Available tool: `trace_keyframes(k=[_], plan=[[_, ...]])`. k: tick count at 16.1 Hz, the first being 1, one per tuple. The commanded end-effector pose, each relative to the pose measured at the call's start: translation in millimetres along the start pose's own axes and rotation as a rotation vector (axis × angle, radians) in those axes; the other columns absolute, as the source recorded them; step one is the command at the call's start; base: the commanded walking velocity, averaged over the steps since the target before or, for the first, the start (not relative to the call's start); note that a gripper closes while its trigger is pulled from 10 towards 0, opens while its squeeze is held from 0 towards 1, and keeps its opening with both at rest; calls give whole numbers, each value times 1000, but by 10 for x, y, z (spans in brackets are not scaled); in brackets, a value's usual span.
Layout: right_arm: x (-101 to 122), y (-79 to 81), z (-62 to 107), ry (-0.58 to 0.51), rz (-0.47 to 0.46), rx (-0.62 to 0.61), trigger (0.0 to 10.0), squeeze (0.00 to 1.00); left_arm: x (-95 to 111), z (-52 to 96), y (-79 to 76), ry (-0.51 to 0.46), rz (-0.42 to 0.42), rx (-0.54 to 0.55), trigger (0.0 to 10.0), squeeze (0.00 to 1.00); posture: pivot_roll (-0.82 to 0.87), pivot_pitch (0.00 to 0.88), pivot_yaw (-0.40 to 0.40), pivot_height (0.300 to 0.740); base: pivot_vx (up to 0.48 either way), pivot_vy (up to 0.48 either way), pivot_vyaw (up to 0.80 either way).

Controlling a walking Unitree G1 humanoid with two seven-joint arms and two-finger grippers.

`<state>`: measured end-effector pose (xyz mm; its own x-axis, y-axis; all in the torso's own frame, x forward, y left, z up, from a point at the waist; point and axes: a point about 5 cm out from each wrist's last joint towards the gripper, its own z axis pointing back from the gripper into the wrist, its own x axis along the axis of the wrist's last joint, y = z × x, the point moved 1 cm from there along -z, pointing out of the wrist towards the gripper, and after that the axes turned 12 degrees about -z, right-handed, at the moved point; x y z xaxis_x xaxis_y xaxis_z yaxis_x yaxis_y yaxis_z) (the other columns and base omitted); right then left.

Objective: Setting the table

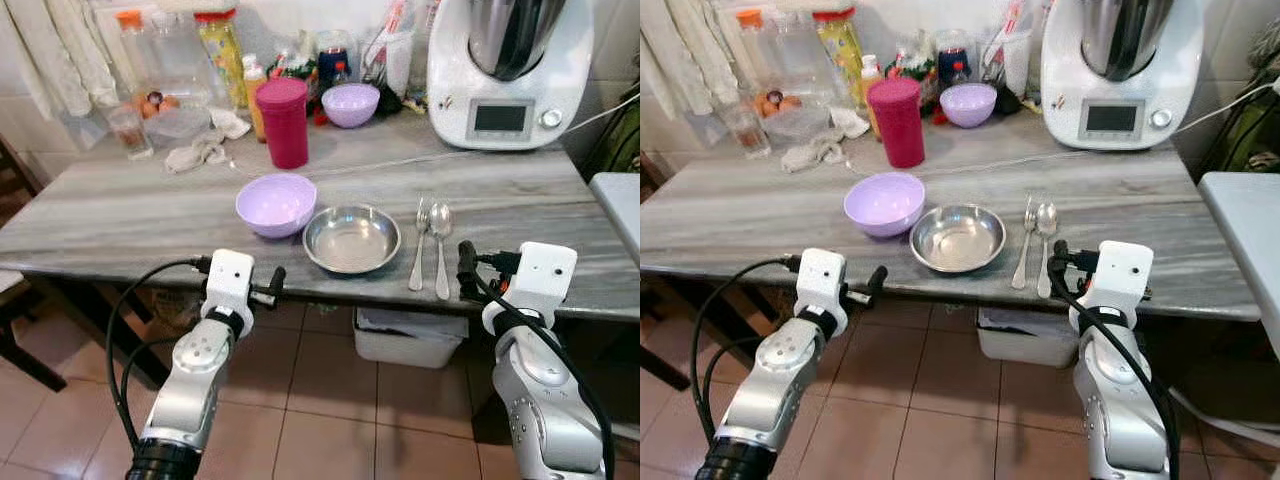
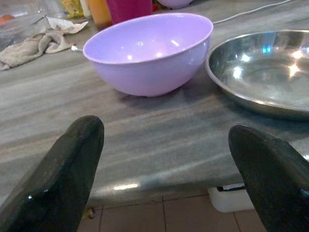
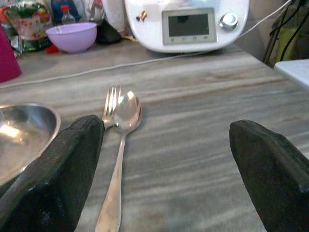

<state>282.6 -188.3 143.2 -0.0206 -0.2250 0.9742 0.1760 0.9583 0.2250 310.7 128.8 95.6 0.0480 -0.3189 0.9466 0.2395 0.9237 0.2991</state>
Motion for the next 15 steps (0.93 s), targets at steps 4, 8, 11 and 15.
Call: trace_keyframes(k=[4, 8, 11, 15], plan=[[24, 57, 3, -1, -14, 16, 10000, 0, -66, 2, 8, 33, -17, -2, 10000, 0, -285, 0, 103, 740, -308, 0, 0], [15, 58, -8, 4, -32, 12, 10000, 0, -66, 0, -4, 32, -20, -10, 10000, 0, -282, 0, 104, 740, -315, 0, 0], [5, 39, -21, 14, -55, -2, 10000, 0, -68, -1, -7, 30, -26, -17, 10000, 0, -282, 0, 105, 740, -311, 0, 0], [-9, 28, -40, 17, -16, -24, 10000, 0, -64, 2, -24, 20, -28, -25, 10000, 0, -281, 0, 106, 740, -299, 0, 0]])
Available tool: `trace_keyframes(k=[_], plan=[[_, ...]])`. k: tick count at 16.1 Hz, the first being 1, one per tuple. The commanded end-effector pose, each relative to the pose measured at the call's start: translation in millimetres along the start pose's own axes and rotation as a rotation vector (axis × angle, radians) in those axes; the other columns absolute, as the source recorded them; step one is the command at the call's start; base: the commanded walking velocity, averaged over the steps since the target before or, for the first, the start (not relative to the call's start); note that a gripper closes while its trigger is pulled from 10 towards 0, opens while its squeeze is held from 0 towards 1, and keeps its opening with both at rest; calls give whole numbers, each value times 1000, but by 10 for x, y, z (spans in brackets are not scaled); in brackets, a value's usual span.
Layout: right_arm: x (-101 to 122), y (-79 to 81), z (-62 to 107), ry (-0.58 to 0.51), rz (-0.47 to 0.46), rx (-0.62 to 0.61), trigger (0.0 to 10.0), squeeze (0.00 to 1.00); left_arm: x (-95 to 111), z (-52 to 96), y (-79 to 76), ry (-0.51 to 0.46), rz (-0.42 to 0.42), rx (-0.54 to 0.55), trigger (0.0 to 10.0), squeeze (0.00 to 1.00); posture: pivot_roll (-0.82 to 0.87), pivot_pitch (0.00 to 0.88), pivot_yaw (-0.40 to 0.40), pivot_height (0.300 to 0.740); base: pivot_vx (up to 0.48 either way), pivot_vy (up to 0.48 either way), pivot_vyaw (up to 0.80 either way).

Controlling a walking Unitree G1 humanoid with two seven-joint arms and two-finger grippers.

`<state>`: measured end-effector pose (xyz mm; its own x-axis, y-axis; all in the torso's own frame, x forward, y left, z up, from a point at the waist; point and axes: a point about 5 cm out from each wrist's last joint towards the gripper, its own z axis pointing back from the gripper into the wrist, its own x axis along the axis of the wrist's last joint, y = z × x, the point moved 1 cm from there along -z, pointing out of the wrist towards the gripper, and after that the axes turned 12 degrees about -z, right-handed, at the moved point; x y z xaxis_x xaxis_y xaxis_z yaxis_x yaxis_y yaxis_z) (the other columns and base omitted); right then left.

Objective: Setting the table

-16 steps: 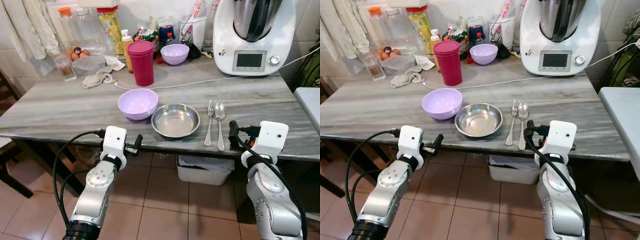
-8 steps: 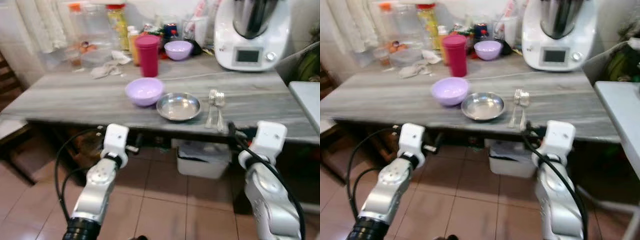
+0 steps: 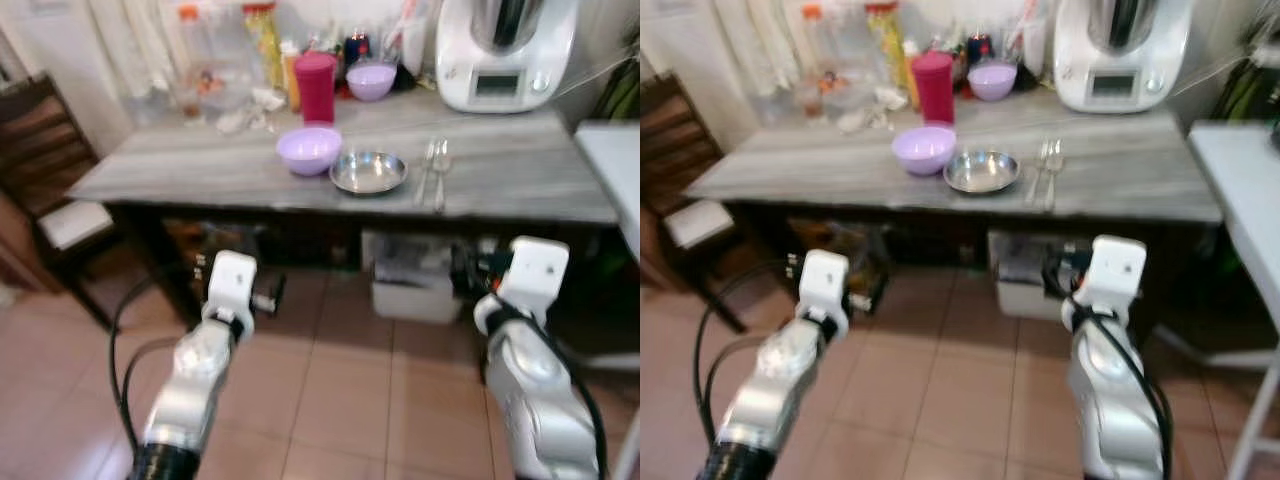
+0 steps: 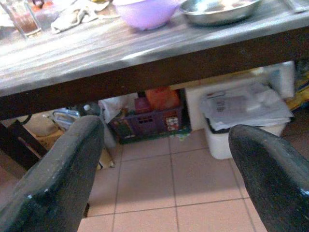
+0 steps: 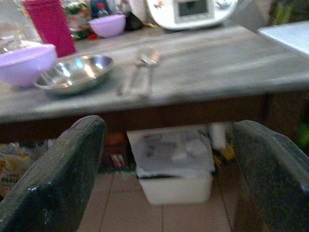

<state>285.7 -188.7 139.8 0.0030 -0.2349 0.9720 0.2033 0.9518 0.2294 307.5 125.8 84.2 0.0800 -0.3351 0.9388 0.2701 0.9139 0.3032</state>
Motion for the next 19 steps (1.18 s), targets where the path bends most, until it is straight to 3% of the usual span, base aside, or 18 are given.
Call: trace_keyframes(k=[1, 5, 6, 7, 8, 11, 16, 19], plan=[[15, 30, -27, -14, 34, -3, 10000, 0, 32, -10, 44, -9, -24, 2, 10000, 0, -280, 0, 107, 740, -247, 0, 0], [35, 82, -37, -41, 21, 25, 10000, 0, 37, -12, 47, -22, -33, -7, 10000, 0, -280, 0, 109, 740, -63, 0, 0], [28, 73, -45, -55, 75, -2, 10000, 0, 48, -12, 51, -34, -41, -7, 10000, 0, -278, 0, 108, 740, 0, 0, 0], [8, 72, -46, -36, 61, -8, 10000, 0, 57, -12, 54, -44, -43, -4, 10000, 0, -278, 0, 108, 740, 0, 0, 0], [-18, 143, -28, 9, -11, 76, 10000, 0, 53, -16, 59, -38, -18, -14, 10000, 0, -278, 0, 108, 740, 0, 0, 0], [-5, 161, -16, -5, -36, 102, 10000, 0, 115, -1, 79, -88, 59, -65, 10000, 0, -276, 0, 107, 740, 0, 0, 0], [18, 174, -24, -3, -84, 120, 10000, 0, 176, -9, 50, -116, 88, -106, 10000, 0, -277, 0, 109, 740, 0, -55, 0], [-9, 155, -23, 9, -82, 115, 10000, 0, 146, 3, 23, -105, 97, -125, 10000, 0, -277, 0, 108, 740, 0, -304, -533]])
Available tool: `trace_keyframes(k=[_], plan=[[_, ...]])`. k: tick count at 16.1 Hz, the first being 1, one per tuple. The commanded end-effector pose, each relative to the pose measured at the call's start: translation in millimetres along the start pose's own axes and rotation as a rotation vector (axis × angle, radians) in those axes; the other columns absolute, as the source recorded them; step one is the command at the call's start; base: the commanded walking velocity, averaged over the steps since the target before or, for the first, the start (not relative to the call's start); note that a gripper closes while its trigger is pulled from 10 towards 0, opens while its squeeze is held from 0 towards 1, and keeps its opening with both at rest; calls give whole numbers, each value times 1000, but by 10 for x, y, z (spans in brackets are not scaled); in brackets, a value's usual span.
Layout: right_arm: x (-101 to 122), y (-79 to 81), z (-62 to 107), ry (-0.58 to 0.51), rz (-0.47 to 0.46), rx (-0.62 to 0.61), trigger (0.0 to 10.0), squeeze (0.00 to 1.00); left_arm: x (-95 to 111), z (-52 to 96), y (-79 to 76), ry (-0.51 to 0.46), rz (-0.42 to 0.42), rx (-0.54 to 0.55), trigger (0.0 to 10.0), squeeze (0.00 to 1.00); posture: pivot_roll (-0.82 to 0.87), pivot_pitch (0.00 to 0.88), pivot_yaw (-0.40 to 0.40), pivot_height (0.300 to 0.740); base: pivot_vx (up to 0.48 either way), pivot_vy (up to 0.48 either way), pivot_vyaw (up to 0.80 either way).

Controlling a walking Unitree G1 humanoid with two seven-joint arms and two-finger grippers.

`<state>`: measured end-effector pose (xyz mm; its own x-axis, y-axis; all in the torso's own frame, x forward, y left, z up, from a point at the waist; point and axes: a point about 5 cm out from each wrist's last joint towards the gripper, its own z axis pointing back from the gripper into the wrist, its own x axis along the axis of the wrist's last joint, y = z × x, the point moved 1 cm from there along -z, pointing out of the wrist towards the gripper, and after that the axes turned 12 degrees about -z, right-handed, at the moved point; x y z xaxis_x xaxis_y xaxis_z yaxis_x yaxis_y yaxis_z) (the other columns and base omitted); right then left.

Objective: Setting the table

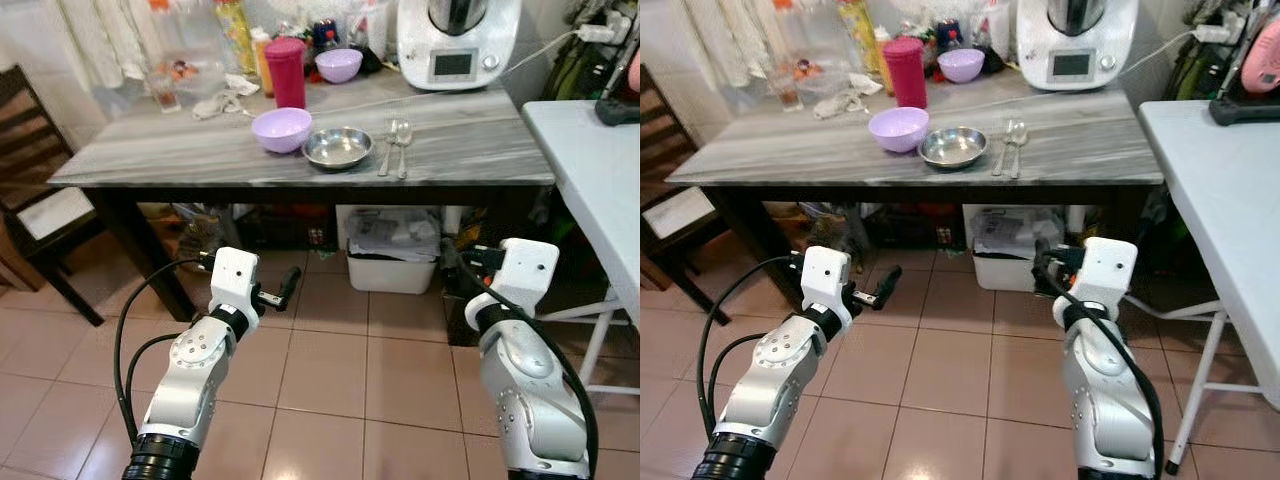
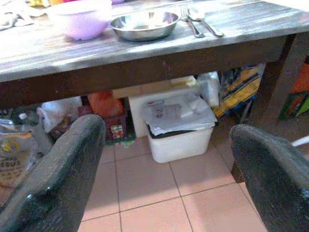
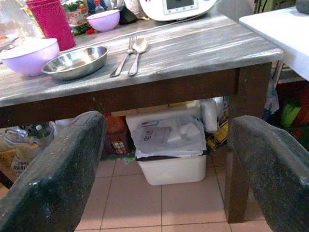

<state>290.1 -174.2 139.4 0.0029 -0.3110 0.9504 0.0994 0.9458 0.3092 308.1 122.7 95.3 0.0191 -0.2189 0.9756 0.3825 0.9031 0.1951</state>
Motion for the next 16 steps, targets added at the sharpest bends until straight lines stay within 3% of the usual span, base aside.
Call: trace_keyframes(k=[1, 10, 14, 16], plan=[[28, 8, -7, -1, -5, 11, 10000, 0, 27, 2, 7, -6, 3, -5, 10000, 0, -276, 0, 108, 740, 0, -330, -706], [24, -10, -7, 6, -3, 15, 10000, 0, 26, -4, -22, -5, 19, -15, 10000, 0, -283, 0, 98, 740, 0, -330, -82], [35, -37, -2, 6, 2, 12, 10000, 0, 24, -16, -35, -3, 26, -18, 10000, 0, -288, 0, 90, 740, 0, -331, -748], [36, -37, -5, 8, 5, 15, 10000, 0, 25, -20, -43, -3, 26, -17, 10000, 0, -286, 0, 87, 740, 0, -326, 0]])
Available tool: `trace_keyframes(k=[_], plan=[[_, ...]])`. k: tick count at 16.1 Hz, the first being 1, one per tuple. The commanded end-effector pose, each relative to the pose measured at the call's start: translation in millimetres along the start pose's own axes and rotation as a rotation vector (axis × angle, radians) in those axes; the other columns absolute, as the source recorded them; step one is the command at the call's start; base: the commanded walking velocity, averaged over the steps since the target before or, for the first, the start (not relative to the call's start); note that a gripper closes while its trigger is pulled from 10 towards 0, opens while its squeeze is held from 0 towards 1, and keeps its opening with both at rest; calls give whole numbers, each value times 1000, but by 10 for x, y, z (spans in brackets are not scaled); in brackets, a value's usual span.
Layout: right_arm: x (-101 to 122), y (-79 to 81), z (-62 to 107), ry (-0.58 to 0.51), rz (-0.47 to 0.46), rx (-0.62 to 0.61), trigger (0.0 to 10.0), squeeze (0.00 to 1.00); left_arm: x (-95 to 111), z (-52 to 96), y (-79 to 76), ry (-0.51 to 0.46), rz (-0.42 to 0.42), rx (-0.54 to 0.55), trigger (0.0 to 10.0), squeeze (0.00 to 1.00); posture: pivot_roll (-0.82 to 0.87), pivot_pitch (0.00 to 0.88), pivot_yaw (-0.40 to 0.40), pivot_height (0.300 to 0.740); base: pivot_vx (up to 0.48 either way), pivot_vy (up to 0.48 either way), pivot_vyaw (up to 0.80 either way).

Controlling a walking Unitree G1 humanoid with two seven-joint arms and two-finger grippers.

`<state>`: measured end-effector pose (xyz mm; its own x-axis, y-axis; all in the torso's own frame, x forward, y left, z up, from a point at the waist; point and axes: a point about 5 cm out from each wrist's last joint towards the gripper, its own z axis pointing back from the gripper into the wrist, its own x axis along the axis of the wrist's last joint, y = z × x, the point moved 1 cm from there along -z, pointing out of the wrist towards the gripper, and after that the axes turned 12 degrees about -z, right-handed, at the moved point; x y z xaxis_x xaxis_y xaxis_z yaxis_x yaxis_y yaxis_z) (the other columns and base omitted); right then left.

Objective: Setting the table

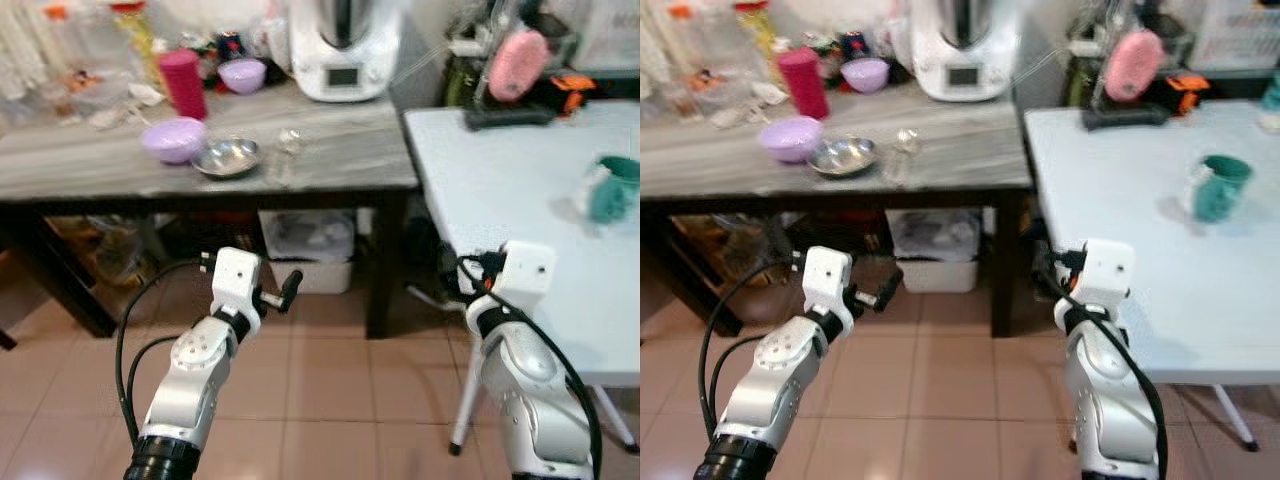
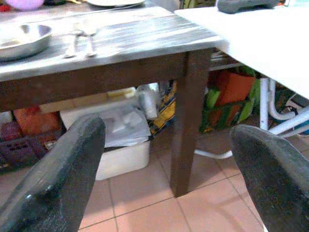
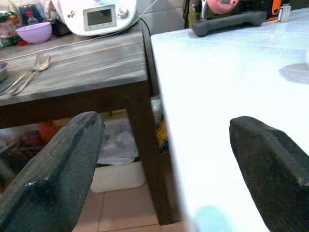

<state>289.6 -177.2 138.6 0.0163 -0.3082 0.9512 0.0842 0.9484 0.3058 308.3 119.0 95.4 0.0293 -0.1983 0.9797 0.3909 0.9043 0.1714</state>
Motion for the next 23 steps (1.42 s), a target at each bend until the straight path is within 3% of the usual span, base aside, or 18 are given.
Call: trace_keyframes(k=[1, 8, 16, 20, 23], plan=[[36, 1, -8, -5, 3, 3, 10000, 0, 13, -5, -13, -4, 3, -6, 10000, 0, -286, 0, 85, 740, 0, -326, 0], [64, 53, -9, -35, -2, 28, 10000, 0, 19, -20, -35, -7, 4, -19, 10000, 0, -288, 0, 95, 740, 0, -335, 0], [46, 54, -33, -47, 53, -5, 10000, 0, 21, -21, -29, -5, -4, -23, 10000, 0, -280, 0, 97, 740, 0, -445, 0], [90, 106, -34, -78, -6, 49, 10000, 0, 11, -11, -19, 0, -8, -20, 10000, 0, -278, 0, 98, 740, 0, -450, 0], [19, 166, -14, -30, -68, 82, 10000, 0, 38, -13, -18, -22, 8, -13, 10000, 0, -281, 0, 103, 740, 0, -146, 0]])
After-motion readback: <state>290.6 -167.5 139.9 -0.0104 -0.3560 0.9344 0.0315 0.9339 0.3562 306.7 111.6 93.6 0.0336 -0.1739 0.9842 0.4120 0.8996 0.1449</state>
